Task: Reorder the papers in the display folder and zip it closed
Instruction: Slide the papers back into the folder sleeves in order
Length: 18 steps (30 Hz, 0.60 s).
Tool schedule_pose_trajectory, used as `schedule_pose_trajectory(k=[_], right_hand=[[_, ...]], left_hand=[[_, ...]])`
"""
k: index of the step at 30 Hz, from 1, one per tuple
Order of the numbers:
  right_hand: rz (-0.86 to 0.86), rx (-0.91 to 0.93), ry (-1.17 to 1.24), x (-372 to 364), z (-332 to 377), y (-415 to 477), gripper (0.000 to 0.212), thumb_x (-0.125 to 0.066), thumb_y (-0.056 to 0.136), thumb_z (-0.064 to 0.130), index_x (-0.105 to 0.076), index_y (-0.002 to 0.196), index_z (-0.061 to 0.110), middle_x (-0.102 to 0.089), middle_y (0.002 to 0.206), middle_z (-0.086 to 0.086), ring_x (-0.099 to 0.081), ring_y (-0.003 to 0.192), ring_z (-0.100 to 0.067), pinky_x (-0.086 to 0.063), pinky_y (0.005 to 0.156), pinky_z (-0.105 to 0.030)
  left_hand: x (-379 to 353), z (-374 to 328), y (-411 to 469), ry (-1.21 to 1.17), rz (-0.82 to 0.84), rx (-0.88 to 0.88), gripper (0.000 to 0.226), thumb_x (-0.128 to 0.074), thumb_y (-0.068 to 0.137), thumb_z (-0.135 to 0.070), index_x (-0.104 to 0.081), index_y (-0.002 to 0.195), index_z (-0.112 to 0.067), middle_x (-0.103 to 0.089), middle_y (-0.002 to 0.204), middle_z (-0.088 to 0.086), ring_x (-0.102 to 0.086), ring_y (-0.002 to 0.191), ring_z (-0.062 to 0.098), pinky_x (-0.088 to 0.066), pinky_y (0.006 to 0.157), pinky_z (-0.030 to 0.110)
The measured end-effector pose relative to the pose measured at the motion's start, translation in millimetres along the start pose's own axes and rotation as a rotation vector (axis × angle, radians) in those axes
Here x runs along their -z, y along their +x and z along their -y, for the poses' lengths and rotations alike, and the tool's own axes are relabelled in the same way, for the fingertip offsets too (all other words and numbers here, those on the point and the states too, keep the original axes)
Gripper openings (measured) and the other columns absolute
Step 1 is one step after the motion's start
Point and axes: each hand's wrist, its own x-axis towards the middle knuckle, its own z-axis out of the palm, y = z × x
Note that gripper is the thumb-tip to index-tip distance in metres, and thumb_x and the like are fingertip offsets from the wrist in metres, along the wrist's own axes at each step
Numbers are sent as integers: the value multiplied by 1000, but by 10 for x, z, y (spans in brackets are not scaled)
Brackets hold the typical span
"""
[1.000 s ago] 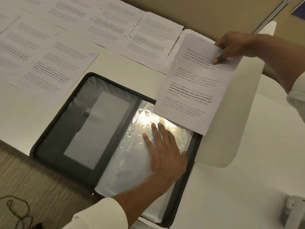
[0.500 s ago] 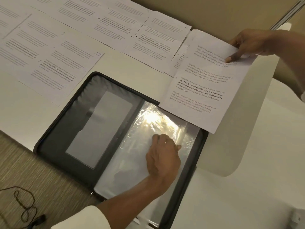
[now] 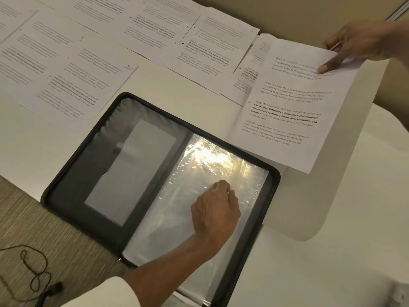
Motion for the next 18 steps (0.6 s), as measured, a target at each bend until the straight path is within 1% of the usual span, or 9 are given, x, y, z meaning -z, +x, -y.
schedule_pose_trajectory(k=[2,5,9,10,12,13,15,16,18], right_hand=[[-9,-10,-8,4,-17,4,24,-86,80,9,-76,102,10,-81,83,-4,-75,60,-16,-58,50,-21],[12,-3,-23,22,-24,41,28,-88,75,11,-77,101,10,-81,94,-11,-76,66,-19,-64,62,-29],[45,18,-24,46,26,41,25,-88,75,12,-78,98,12,-81,94,-10,-78,71,-23,-64,79,-40],[51,13,-24,50,47,31,25,-88,76,11,-78,99,12,-81,94,-11,-78,71,-24,-65,79,-41],[44,2,-27,50,84,13,24,-86,79,9,-77,101,10,-81,91,-11,-78,70,-25,-66,71,-41],[53,2,-34,45,100,15,23,-86,80,9,-77,101,10,-81,91,-11,-78,73,-28,-66,75,-46],[34,1,-23,53,170,-1,26,-87,79,11,-77,103,11,-81,94,-12,-78,86,-37,-59,93,-57],[34,2,-17,58,183,-2,28,-87,78,12,-77,103,11,-81,95,-12,-77,89,-39,-56,99,-57],[68,7,-12,79,200,13,34,-88,72,14,-77,104,11,-81,96,-11,-78,88,-37,-56,100,-54]], left_hand=[[-22,9,-2,-8,-12,-9,24,-52,111,-40,-66,102,-23,-61,85,-15,-63,76,8,-61,81,28],[-56,20,-16,-34,-61,-15,27,-54,110,-39,-62,89,-25,-56,74,-16,-60,67,8,-60,74,29],[-72,32,-28,-40,-119,-25,26,-60,108,-37,-68,87,-23,-58,72,-17,-60,63,7,-61,69,29],[-65,29,-30,-40,-130,-29,25,-63,106,-38,-70,88,-23,-58,72,-18,-60,62,7,-60,68,28],[-52,21,-29,-40,-138,-31,22,-68,103,-40,-70,89,-24,-57,73,-20,-60,62,6,-59,68,27],[-46,16,-29,-39,-142,-30,21,-71,101,-41,-70,88,-25,-57,73,-20,-60,63,6,-59,68,27],[-35,4,-26,-40,-166,-35,22,-75,97,-42,-67,85,-26,-55,71,-19,-59,60,6,-59,66,28],[-33,0,-28,-39,-182,-40,23,-78,95,-41,-66,83,-25,-55,70,-19,-58,58,6,-59,64,29],[-38,2,-34,-23,-216,-69,27,-83,91,-39,-64,79,-24,-54,66,-17,-56,53,6,-60,57,30]])
